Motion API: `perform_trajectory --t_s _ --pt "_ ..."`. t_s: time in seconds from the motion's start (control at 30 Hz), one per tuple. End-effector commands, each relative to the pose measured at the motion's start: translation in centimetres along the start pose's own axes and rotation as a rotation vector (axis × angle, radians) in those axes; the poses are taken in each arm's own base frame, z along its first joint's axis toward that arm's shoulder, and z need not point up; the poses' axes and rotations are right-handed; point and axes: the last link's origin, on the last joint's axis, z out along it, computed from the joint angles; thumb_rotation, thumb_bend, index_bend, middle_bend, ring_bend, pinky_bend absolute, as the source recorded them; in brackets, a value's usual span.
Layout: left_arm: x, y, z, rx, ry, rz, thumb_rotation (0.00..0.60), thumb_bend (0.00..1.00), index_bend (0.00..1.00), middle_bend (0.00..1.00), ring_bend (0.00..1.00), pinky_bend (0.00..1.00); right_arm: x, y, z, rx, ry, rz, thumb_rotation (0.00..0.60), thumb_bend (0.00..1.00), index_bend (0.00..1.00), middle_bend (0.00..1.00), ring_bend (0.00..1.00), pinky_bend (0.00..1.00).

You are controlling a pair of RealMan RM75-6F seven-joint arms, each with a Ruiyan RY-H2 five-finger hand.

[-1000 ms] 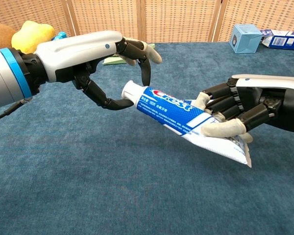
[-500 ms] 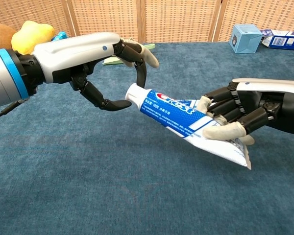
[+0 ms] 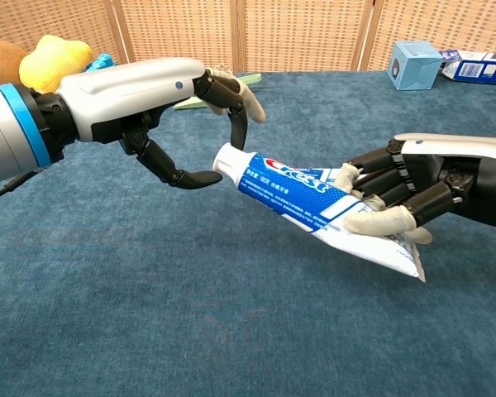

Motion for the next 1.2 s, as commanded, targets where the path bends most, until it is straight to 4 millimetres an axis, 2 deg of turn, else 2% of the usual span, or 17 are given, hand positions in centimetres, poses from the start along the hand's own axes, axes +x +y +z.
perform_trajectory --t_s 0.03,0.3,0.67,1.0,1.2 --pt "0.0 -0.1 0.0 -0.001 -0.01 0.023 0.6 0.52 0.52 0.25 0.11 0.2 0.1 0.1 0.0 -0.006 0.002 -0.007 0.6 0.47 0.89 0.69 0.67 0.82" --pt "0.0 -0.1 -0.1 0.005 -0.029 0.045 0.6 0.55 0.53 0.25 0.11 0.2 0.2 0.3 -0.1 -0.017 0.013 -0.035 0.6 0.47 0.89 0.69 0.67 0.82" --pt "-0.1 0.5 0.0 -0.007 -0.037 0.038 0.6 0.55 0.53 0.24 0.11 0.2 0.1 0.3 0.2 -0.027 0.034 -0.122 0.6 0.47 0.89 0.69 0.67 0.82" --pt "-0.5 1.1 0.3 -0.011 -0.035 0.002 0.6 0.53 0.47 0.22 0.11 0.2 -0.3 -0.3 0.6 -0.021 0.045 -0.147 0.6 0.47 0.89 0.68 0.67 0.82" --pt "1.3 0.8 -0.1 0.002 0.045 -0.027 0.6 0.53 0.4 0.2 0.09 0.2 0.5 0.2 0.3 -0.041 0.082 -0.156 0.6 0.47 0.89 0.68 0.67 0.82"
